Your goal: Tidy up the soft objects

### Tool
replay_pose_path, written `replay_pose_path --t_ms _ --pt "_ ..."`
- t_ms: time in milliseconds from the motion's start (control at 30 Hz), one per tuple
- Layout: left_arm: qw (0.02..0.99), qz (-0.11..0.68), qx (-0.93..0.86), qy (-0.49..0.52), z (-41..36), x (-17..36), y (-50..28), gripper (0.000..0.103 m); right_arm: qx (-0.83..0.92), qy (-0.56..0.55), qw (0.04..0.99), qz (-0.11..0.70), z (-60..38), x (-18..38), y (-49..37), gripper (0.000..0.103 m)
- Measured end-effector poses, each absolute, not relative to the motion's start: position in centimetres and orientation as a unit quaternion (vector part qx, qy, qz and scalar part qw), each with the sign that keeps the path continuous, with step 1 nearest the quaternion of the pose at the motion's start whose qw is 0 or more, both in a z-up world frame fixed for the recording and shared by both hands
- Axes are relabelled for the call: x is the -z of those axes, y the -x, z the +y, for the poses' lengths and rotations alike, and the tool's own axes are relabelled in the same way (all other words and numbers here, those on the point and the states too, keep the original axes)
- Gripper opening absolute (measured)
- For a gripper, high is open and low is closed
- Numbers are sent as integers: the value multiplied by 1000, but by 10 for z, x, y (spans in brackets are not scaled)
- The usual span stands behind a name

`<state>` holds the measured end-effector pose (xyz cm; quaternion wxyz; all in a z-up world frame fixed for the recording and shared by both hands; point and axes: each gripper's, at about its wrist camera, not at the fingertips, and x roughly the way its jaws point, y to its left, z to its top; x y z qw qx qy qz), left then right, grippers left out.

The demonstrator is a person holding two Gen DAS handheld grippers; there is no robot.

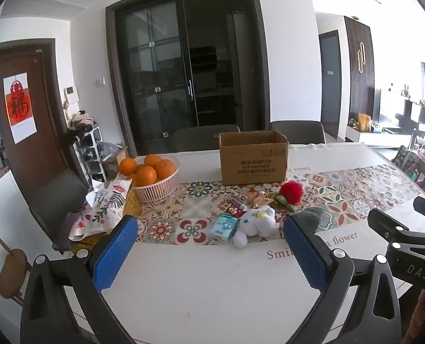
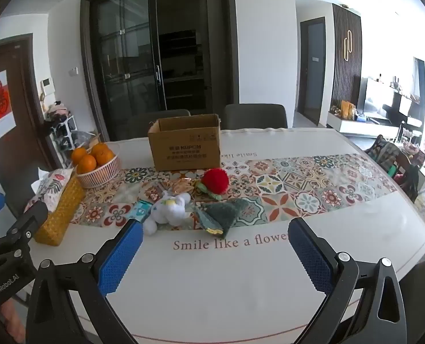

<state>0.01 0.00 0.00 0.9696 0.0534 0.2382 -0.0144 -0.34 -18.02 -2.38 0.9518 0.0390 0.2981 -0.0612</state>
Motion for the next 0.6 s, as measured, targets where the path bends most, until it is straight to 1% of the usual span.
replay_pose_path --t_ms 600 --pt "971 234 14 -52 -4 -4 6 103 55 -38 952 299 -183 19 8 102"
